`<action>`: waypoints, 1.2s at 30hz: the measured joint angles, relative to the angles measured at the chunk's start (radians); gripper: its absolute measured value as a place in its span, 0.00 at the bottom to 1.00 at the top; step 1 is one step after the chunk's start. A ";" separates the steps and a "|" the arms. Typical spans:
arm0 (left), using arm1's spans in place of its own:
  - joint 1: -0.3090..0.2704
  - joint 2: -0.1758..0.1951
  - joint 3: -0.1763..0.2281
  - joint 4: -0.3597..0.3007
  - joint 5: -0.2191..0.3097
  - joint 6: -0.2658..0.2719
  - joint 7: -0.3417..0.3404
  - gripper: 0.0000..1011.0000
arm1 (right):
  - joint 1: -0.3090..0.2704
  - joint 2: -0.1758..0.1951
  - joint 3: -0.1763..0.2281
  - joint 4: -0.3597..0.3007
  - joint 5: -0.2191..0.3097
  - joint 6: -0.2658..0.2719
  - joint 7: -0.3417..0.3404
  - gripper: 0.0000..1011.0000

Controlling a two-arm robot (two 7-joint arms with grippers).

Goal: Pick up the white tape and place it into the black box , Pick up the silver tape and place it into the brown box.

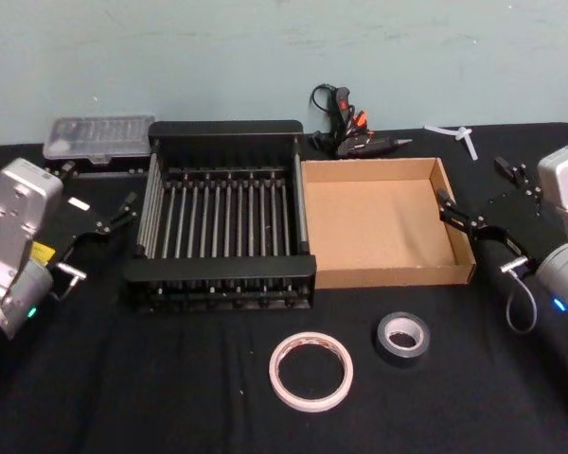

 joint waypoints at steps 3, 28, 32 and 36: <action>0.000 0.000 0.000 0.000 0.000 0.000 0.000 0.99 | -0.029 0.004 0.017 -0.037 0.023 0.010 0.019 0.99; 0.000 0.000 0.000 0.000 0.000 0.000 0.000 0.99 | -0.261 0.048 0.095 -0.273 0.131 0.159 0.111 0.99; 0.000 0.000 0.000 0.000 0.000 0.000 0.000 0.99 | -0.293 0.060 0.102 -0.297 0.132 0.190 0.120 0.99; 0.000 0.000 0.000 0.000 0.000 0.000 0.000 0.99 | -0.323 0.067 0.107 -0.314 0.130 0.226 0.125 0.99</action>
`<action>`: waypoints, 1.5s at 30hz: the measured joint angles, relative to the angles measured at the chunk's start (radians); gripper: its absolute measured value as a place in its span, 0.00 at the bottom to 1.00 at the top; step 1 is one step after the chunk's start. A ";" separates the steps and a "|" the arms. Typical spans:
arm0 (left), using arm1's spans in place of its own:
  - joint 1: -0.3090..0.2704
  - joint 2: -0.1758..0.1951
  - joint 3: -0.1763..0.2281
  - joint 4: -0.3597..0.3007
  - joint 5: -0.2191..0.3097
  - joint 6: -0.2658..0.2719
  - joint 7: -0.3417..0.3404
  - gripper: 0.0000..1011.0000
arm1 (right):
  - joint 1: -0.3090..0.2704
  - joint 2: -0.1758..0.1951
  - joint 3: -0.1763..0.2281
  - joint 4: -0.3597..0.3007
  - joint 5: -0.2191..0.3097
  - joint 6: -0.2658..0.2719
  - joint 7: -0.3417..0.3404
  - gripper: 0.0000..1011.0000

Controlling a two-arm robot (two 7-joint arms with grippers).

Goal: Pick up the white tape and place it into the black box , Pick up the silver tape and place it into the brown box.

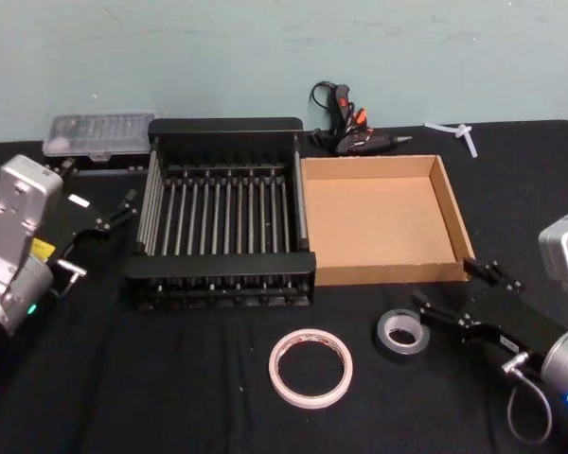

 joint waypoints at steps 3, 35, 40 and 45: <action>0.000 0.000 0.000 0.000 0.000 0.000 0.000 0.99 | -0.009 0.000 0.001 -0.004 -0.003 0.018 0.001 0.99; 0.000 0.000 0.000 0.000 0.000 0.000 0.000 0.99 | 0.014 -0.074 0.005 0.023 -0.061 0.173 0.047 0.99; 0.000 0.000 0.000 0.000 0.000 0.000 0.000 0.99 | 0.014 -0.086 0.010 0.027 -0.069 0.180 0.051 0.99; 0.000 0.000 0.000 0.000 0.000 0.000 0.000 0.99 | 0.017 -0.100 0.015 0.033 -0.080 0.185 0.056 0.99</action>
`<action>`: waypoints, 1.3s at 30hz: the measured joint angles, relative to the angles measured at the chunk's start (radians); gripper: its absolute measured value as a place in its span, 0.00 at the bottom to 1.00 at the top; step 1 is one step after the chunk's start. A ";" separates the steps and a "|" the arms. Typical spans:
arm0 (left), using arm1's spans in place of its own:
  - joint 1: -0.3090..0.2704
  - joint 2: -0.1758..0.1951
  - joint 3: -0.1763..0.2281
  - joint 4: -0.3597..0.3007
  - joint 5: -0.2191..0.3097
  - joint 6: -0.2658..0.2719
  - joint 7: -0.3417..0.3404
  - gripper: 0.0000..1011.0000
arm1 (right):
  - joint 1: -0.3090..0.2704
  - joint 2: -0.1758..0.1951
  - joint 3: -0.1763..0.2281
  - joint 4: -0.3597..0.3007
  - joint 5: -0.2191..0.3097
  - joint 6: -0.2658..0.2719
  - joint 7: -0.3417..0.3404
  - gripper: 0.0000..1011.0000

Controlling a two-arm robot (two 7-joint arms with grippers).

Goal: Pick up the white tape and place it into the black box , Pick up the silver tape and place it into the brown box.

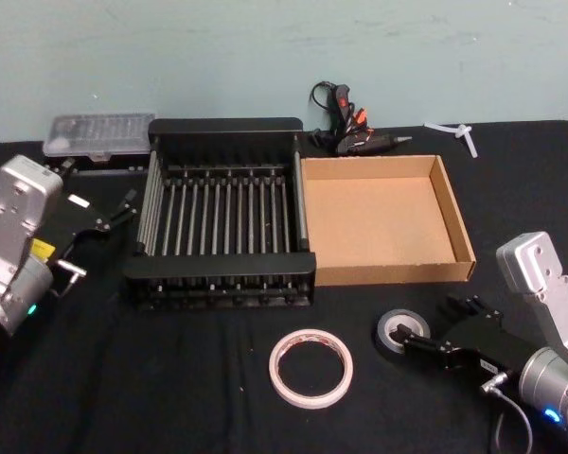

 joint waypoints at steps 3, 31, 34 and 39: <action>0.000 0.000 0.000 0.000 0.000 0.000 0.000 0.99 | 0.002 -0.010 0.003 0.005 -0.006 0.000 0.002 0.99; 0.000 0.000 0.000 0.000 0.000 0.000 0.000 0.99 | 0.014 -0.064 0.031 0.030 -0.076 0.012 0.041 0.99; 0.000 0.000 0.000 0.000 0.000 0.000 0.000 0.99 | 0.014 -0.064 0.031 0.030 -0.076 0.013 0.041 0.99; 0.000 0.000 0.000 0.000 0.000 0.000 0.000 0.99 | 0.013 -0.063 0.031 0.030 -0.076 0.013 0.041 0.99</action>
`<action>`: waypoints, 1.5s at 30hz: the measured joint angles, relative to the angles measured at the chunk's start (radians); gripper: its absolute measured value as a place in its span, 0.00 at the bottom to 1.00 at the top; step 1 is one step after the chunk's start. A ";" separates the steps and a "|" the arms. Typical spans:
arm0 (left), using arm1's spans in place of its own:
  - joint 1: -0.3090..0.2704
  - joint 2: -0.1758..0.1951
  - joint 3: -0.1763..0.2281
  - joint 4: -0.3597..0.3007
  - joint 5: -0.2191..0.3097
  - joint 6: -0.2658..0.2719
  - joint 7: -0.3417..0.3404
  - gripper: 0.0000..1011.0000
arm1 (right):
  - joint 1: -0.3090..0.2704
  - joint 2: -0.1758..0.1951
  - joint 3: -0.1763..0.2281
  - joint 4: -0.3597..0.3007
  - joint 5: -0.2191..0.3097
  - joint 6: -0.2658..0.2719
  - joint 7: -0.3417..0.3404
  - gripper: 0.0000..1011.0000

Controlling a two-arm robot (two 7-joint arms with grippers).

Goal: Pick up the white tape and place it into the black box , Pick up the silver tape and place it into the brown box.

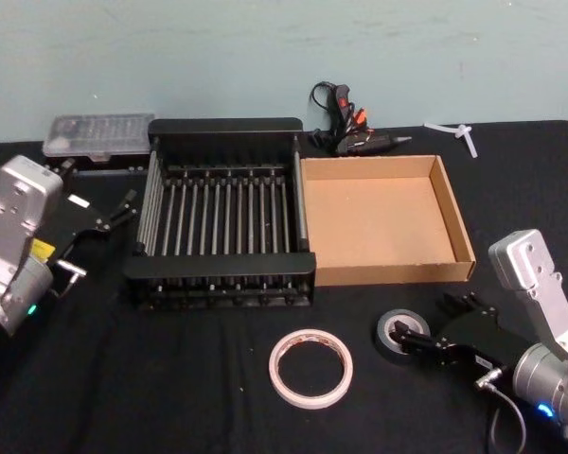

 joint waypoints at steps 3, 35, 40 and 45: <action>0.000 0.000 0.000 0.000 0.000 0.000 0.000 0.99 | 0.000 0.000 0.000 0.000 0.001 0.000 0.000 0.99; 0.000 0.000 0.000 0.000 0.000 0.000 0.000 0.99 | 0.000 0.002 -0.002 -0.001 0.005 -0.001 -0.002 0.15; 0.000 0.000 0.000 0.000 0.000 0.000 0.000 0.99 | 0.000 0.002 -0.002 -0.001 0.005 -0.001 -0.002 0.14; 0.000 0.000 0.000 0.000 0.000 0.000 0.000 0.99 | -0.003 -0.002 0.007 -0.001 0.005 -0.008 0.008 0.14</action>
